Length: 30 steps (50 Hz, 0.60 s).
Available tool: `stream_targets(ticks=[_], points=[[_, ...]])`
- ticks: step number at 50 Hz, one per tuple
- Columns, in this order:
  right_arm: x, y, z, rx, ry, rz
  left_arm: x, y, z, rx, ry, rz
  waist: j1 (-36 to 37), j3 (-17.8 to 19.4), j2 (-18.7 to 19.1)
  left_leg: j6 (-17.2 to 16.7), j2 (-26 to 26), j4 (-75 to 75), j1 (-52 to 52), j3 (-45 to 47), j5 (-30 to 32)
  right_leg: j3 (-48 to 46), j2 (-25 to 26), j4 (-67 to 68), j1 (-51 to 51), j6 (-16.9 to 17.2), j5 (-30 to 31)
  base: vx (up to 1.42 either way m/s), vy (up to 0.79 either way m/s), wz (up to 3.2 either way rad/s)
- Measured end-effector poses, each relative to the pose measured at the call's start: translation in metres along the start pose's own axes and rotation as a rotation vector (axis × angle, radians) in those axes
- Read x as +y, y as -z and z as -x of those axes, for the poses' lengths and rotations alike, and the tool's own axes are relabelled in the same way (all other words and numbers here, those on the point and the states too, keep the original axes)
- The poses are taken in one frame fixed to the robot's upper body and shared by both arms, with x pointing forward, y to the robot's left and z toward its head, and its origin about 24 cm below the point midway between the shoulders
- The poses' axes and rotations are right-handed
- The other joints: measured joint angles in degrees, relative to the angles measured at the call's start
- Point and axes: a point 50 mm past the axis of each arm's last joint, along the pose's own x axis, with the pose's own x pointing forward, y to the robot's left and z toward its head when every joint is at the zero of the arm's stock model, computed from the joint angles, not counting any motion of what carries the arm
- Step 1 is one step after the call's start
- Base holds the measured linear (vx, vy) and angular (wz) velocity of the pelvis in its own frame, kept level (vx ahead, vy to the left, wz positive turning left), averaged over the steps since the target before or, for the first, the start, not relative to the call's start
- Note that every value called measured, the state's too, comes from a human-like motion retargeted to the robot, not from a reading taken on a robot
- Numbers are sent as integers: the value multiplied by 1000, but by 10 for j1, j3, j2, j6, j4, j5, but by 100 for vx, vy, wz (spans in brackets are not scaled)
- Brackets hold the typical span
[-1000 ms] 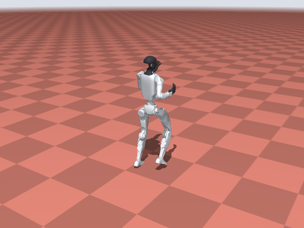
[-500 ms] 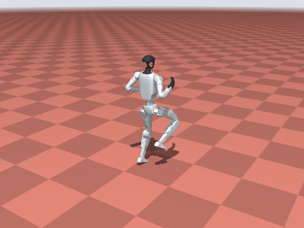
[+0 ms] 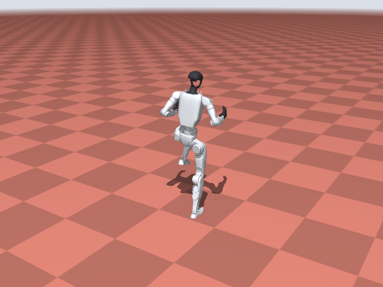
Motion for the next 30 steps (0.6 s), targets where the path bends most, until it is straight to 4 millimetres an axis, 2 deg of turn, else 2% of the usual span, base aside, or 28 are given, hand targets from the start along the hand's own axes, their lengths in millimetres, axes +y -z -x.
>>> stream_targets(ticks=[2, 3, 5, 6, 8, 9, 10, 12, 13, 15, 16, 17, 18, 20, 22, 23, 25, 27, 28, 29, 30], points=[[12, -57, -41, -290, -13, -71, 34, 36, 32, 227, -113, -57, 16, 25, 4, -6, 38, 19, -27, -15, -25, 36, 17, 91, -54, -12, -6, -27, -7, -104], [19, -85, -48, -416, -26, -133, 42, 43, 47, 302, -125, -80, 7, 8, -5, 17, 35, 7, -36, -7, -24, 26, 13, 93, -70, -2, 15, -7, -4, 79], [27, -129, -34, -621, -33, -275, 47, 36, 64, 361, -40, -156, -15, -56, -29, 55, -6, -48, -33, 13, 7, -26, -6, -9, -54, 19, 111, 8, -1, 191], [29, -143, -19, -702, -45, -317, 46, 29, 66, 365, 48, -204, -14, -84, -41, 58, -26, -95, 0, 23, 27, -43, -14, -63, -43, 33, 186, 11, 2, 155], [32, -163, 8, -815, -95, -363, 45, 20, 75, 401, 198, -272, -9, -128, -50, 47, -53, -213, 99, 34, 71, -53, -19, -115, -45, 57, 305, 5, 6, 30], [32, -164, 17, -821, -114, -375, 47, 18, 81, 437, 242, -287, -10, -137, -38, 29, -57, -286, 171, 26, 97, -53, -9, -98, -56, 52, 322, -3, 9, -72], [31, -163, 25, -808, -127, -385, 50, 17, 89, 480, 272, -295, -13, -142, -18, 6, -60, -365, 251, 11, 125, -54, 6, -67, -68, 40, 320, -9, 11, -117], [29, -144, 31, -686, -80, -372, 52, 17, 94, 505, 277, -294, -25, -117, 42, -51, -42, -545, 426, -44, 198, -105, 45, 187, -157, -8, 220, -13, 11, -129], [29, -130, 29, -606, -52, -347, 50, 16, 85, 466, 242, -287, -33, -113, 44, -51, -47, -626, 477, -59, 239, -131, 29, 402, -272, -4, 162, -13, 7, -102], [32, -99, 30, -434, -35, -270, 42, 15, 65, 366, 219, -302, -51, -81, 67, -75, -33, -813, 618, -75, 323, -146, 37, 705, -422, -39, 78, -16, 5, -71], [32, -85, 32, -361, -42, -224, 35, 13, 52, 299, 215, -293, -64, -69, 79, -79, -21, -892, 675, -80, 301, -150, 53, 823, -500, -35, 52, -22, 7, -29], [32, -72, 35, -292, -49, -175, 26, 10, 38, 224, 206, -270, -81, -58, 89, -79, -10, -959, 723, -84, 251, -154, 66, 932, -580, -23, 31, -27, 10, 19], [32, -58, 35, -235, -56, -120, 12, 7, 20, 131, 192, -220, -104, -49, 95, -70, -3, -1002, 752, -89, 148, -159, 69, 1026, -666, 9, 23, -30, 11, 95], [30, -30, 40, -115, -45, -26, -26, -12, -21, -95, 170, -87, -179, -9, 97, -42, 7, -1024, 773, -123, -20, -161, 51, 1151, -782, 89, 13, -32, 8, 220], [19, -8, 50, 6, 10, -24, -71, -58, -60, -351, 221, 44, -239, 21, 89, -16, 0, -934, 722, -173, -61, -150, 27, 1178, -821, 136, 4, -24, 0, 213], [14, -2, 59, 54, 32, -46, -91, -84, -69, -468, 274, 94, -238, 9, 89, -13, -3, -896, 690, -175, -52, -147, 24, 1169, -838, 131, 7, -6, -4, 29], [11, -4, 76, 97, 18, -73, -115, -129, -69, -665, 374, 156, -206, -49, 91, -19, -2, -934, 685, -142, 2, -149, 27, 1115, -841, 86, 23, 11, -7, -143], [13, -15, 86, 111, -88, -75, -119, -147, -55, -772, 402, 172, -174, -133, 103, -30, 7, -1054, 707, -95, 109, -154, 77, 1001, -806, 32, 58, 21, -11, -197], [13, -19, 91, 133, -144, -76, -117, -150, -47, -792, 401, 191, -176, -168, 114, -41, 14, -1099, 709, -88, 174, -156, 97, 928, -765, 25, 83, 29, -10, -41], [12, -21, 100, 174, -173, -66, -112, -149, -37, -783, 401, 240, -192, -185, 126, -51, 21, -1135, 722, -94, 230, -169, 95, 843, -691, 46, 120, 37, -9, 109], [11, -23, 113, 224, -188, -50, -106, -148, -25, -758, 399, 304, -216, -194, 138, -61, 28, -1166, 741, -107, 281, -187, 82, 754, -600, 80, 163, 34, -8, 181]])
